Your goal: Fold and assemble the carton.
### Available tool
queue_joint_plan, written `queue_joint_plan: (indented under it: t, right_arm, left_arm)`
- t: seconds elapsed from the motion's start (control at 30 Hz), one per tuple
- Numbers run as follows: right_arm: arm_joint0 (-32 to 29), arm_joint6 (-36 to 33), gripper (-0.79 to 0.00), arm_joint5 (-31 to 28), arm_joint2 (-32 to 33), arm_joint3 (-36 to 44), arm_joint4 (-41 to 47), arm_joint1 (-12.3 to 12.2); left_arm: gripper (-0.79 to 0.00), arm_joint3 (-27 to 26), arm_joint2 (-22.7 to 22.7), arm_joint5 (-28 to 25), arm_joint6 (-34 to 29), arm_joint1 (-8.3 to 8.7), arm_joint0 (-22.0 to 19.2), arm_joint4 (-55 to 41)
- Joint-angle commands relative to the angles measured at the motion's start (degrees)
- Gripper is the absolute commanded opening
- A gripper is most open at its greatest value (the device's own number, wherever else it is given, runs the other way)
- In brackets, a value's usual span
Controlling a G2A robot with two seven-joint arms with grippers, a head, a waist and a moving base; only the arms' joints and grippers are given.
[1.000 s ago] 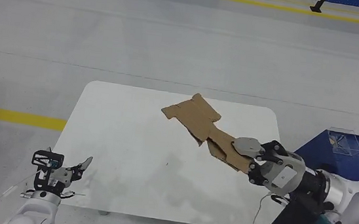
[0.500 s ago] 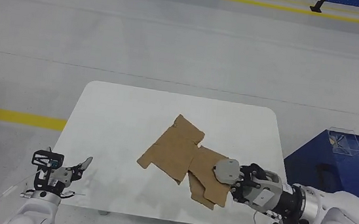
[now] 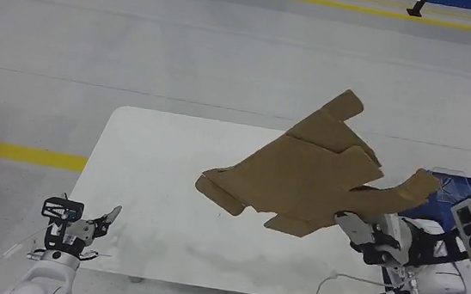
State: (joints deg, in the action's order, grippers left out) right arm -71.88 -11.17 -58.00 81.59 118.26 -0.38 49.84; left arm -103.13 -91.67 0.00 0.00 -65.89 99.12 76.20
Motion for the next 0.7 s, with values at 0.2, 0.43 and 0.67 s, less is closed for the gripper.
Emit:
queue_joint_plan:
  t: [0.2, 0.43, 0.67]
  right_arm:
    - [2.0, -32.0, -0.785, 5.5, -13.9, -8.7, 50.2, -1.9]
    - [2.9, -45.4, -0.785, 11.6, -18.3, -13.1, 66.2, -1.2]
    - [2.9, -45.4, -0.785, 11.6, -18.3, -13.1, 66.2, -1.2]
  left_arm:
    - [0.000, 0.0, 0.0, 0.0, 0.0, 0.00, 0.0, 0.0]
    - [0.000, 0.0, 0.0, 0.0, 0.0, 0.00, 0.0, 0.0]
    - [0.000, 0.0, 0.0, 0.0, 0.0, 0.00, 0.0, 0.0]
